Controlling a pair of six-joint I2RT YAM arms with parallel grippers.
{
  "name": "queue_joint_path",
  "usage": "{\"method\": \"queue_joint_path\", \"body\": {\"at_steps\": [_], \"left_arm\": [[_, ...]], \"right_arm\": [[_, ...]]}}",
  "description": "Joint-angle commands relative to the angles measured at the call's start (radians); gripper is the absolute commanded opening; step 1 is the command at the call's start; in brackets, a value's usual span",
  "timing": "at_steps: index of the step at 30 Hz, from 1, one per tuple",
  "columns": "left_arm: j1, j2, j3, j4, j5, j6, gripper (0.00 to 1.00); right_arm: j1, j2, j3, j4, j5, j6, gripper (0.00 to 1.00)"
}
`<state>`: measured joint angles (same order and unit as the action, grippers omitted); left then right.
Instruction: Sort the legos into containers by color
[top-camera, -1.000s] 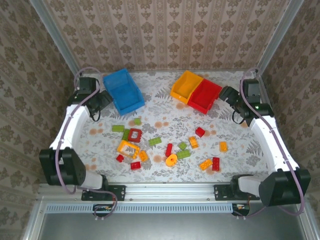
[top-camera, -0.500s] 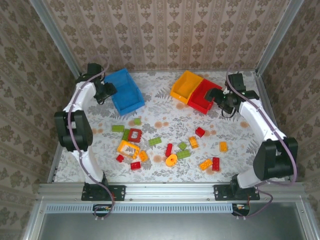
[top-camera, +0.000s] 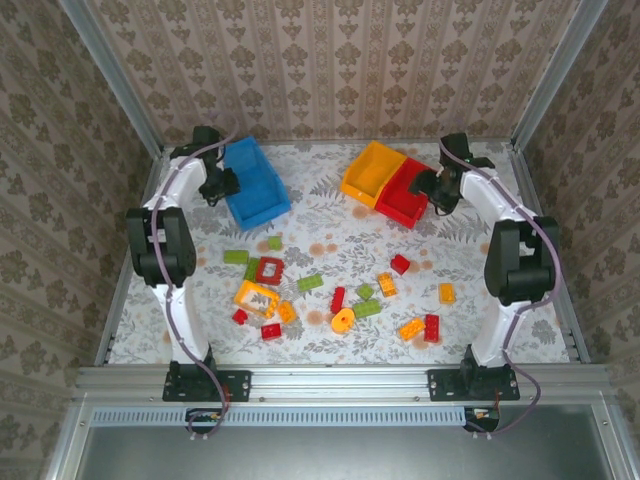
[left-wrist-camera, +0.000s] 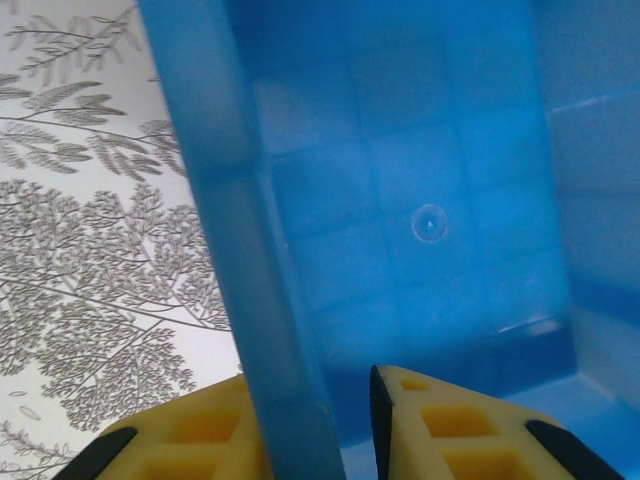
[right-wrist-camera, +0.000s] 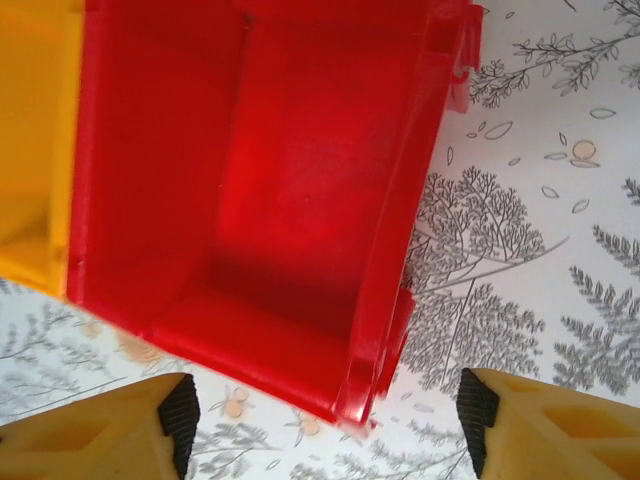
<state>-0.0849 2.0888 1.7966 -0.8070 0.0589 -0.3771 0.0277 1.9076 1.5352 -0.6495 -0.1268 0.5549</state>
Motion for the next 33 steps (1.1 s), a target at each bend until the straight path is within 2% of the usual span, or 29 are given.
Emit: {"method": "queue_joint_path", "body": {"at_steps": [1, 7, 13, 16, 18, 25, 29, 33], "left_arm": [[-0.027, 0.023, 0.041, -0.056, -0.033, 0.060, 0.27], [-0.078, 0.024, 0.035, -0.064, -0.041, 0.089, 0.14], [-0.145, 0.003, 0.009, -0.093, -0.067, 0.110, 0.07], [-0.182, -0.032, -0.040, -0.082, -0.063, 0.101, 0.03], [-0.208, -0.053, -0.074, -0.079, -0.066, 0.089, 0.00], [-0.288, -0.105, -0.159, -0.044, -0.059, 0.034, 0.00], [-0.299, -0.085, -0.124, -0.043, -0.054, 0.007, 0.00], [-0.300, -0.029, -0.018, -0.075, -0.067, 0.012, 0.00]], "right_arm": [[-0.007, 0.081, 0.090, -0.097, 0.065, -0.028, 0.68], [-0.011, 0.185, 0.176, -0.160, 0.114, -0.074, 0.54], [-0.005, 0.206, 0.190, -0.185, 0.158, -0.175, 0.28], [0.005, 0.183, 0.171, -0.190, 0.196, -0.246, 0.21], [0.010, 0.155, 0.144, -0.184, 0.209, -0.279, 0.18], [0.028, 0.011, -0.028, -0.110, 0.182, -0.354, 0.15], [0.051, -0.037, -0.095, -0.061, 0.141, -0.397, 0.15], [0.077, -0.009, -0.067, -0.066, 0.131, -0.422, 0.14]]}}
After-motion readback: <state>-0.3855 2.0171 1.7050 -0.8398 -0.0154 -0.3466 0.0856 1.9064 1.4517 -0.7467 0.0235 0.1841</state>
